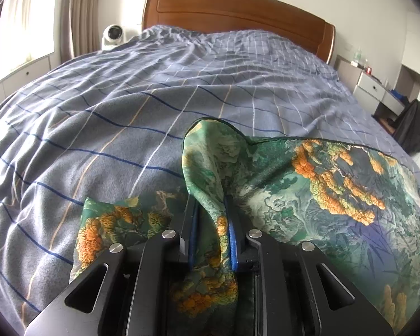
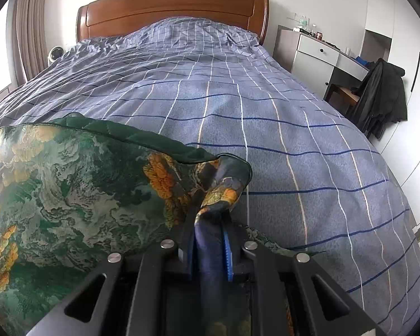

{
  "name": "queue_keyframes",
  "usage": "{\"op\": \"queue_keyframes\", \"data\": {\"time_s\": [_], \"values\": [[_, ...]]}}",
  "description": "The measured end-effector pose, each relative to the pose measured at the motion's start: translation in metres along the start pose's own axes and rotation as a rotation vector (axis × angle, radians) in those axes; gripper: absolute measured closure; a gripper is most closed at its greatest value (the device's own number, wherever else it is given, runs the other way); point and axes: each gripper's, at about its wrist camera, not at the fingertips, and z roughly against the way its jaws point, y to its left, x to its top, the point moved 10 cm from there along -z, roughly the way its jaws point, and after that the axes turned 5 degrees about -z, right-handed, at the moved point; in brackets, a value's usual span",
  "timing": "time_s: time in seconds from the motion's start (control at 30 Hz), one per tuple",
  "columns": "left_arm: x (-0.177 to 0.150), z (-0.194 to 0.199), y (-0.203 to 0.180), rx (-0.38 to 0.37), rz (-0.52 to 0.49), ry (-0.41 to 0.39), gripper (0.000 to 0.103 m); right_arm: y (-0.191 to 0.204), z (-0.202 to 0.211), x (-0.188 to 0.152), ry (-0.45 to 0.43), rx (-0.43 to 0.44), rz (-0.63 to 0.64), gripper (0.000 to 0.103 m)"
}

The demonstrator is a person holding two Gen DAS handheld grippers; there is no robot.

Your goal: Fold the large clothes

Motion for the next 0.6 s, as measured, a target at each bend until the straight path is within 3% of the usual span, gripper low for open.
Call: {"op": "queue_keyframes", "data": {"time_s": [0.43,0.57,0.6], "values": [[0.0004,0.0005,0.0011,-0.005,0.002,-0.002,0.082,-0.001,-0.0021,-0.0002,0.0,0.023,-0.027,0.085],[0.0046,0.004,0.0037,-0.026,0.02,0.036,0.068,-0.0051,-0.0005,0.0037,0.037,0.046,-0.054,0.081],[0.0062,0.0061,0.0053,-0.024,0.026,0.051,0.049,-0.0093,0.0007,0.0065,0.056,0.067,-0.078,0.078]]}}
